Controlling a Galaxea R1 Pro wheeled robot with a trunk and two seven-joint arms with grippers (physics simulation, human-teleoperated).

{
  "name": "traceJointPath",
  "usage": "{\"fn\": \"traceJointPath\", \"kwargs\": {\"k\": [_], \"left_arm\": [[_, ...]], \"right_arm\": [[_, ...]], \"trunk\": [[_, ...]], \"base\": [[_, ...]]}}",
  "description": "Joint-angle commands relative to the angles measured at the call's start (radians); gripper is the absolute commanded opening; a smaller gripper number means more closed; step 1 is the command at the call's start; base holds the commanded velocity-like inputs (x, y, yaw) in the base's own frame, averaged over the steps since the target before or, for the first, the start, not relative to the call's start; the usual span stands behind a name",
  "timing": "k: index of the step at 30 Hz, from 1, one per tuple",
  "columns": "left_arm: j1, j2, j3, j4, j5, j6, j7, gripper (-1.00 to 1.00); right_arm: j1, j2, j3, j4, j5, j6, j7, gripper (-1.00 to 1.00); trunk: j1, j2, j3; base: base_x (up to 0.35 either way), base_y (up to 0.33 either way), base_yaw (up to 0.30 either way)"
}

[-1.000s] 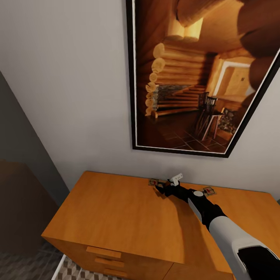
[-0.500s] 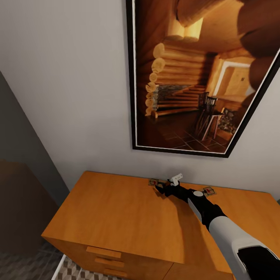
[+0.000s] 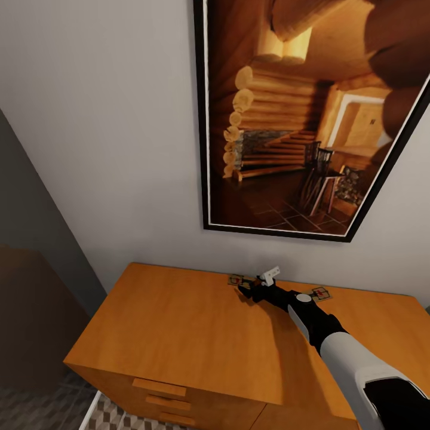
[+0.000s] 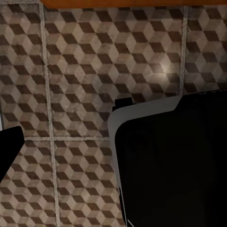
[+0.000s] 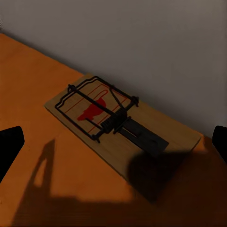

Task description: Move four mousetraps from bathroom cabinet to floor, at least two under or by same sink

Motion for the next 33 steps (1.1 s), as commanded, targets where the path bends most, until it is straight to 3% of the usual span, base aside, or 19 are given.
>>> {"fn": "traceJointPath", "kwargs": {"k": [1, 33], "left_arm": [[-0.001, -0.001, -0.008, 0.004, 0.01, -0.006, -0.004, 1.0], [-0.001, -0.001, -0.008, 0.004, 0.01, -0.006, -0.004, 1.0]], "right_arm": [[-0.001, -0.001, 0.006, 0.001, -0.004, -0.005, 0.0, 1.0], [-0.001, 0.004, 0.006, 0.003, -0.005, -0.005, 0.001, 1.0]], "trunk": [[0.001, -0.002, -0.002], [0.001, -0.002, -0.002]], "base": [[0.0, 0.0, 0.0], [0.0, 0.0, 0.0]]}}
